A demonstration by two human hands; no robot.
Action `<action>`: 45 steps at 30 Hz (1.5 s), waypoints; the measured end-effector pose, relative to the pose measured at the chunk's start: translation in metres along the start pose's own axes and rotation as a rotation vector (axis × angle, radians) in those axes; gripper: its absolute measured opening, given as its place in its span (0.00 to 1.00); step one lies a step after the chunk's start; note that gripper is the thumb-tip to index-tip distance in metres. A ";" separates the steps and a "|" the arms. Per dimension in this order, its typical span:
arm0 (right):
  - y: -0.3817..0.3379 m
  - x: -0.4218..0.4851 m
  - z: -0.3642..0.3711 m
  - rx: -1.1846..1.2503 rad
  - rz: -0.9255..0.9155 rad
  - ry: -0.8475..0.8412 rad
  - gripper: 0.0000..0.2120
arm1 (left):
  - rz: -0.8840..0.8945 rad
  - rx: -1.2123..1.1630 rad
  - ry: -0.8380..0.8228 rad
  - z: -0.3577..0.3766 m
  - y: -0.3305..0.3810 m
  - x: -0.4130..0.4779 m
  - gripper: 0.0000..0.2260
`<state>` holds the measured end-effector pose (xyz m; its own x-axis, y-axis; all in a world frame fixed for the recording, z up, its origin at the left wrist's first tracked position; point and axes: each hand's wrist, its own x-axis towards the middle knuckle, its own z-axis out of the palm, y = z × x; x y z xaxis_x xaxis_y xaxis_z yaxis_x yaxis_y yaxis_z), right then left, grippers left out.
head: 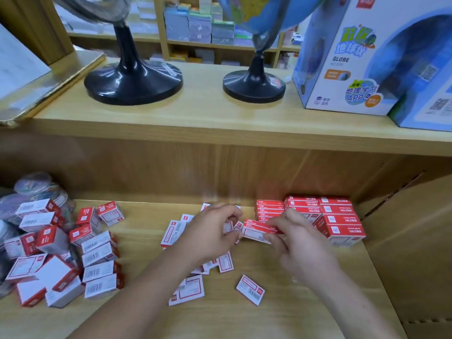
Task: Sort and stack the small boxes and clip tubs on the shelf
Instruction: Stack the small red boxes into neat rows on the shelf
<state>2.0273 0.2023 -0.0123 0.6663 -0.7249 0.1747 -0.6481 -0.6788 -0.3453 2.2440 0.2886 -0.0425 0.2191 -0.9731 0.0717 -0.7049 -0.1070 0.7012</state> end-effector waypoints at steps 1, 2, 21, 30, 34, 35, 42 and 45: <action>0.002 0.005 -0.002 -0.012 0.009 0.015 0.10 | 0.039 0.153 0.014 -0.002 -0.006 0.007 0.16; 0.004 0.010 -0.004 -0.009 0.022 0.031 0.10 | 0.071 0.266 0.002 -0.003 -0.010 0.013 0.17; -0.012 0.067 0.027 0.034 0.029 -0.023 0.08 | 0.085 0.203 -0.078 -0.003 -0.030 -0.017 0.12; 0.009 0.019 0.005 0.048 -0.060 -0.044 0.10 | 0.047 -0.012 0.060 0.010 0.006 -0.010 0.10; 0.029 -0.016 0.011 0.078 0.049 -0.013 0.12 | 0.077 0.034 -0.019 0.035 0.016 -0.006 0.10; 0.034 -0.023 0.017 0.113 0.078 -0.012 0.12 | 0.086 0.057 -0.035 0.041 0.018 -0.006 0.10; 0.043 -0.037 0.046 0.397 0.317 0.111 0.16 | 0.037 0.208 0.050 0.063 0.024 -0.006 0.12; 0.045 -0.034 0.053 0.426 0.381 0.098 0.17 | 0.020 0.313 0.111 0.063 0.023 -0.005 0.12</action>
<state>1.9947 0.2023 -0.0823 0.3647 -0.9301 0.0429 -0.6160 -0.2755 -0.7380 2.1841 0.2781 -0.0711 0.2632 -0.9492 0.1726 -0.8790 -0.1622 0.4484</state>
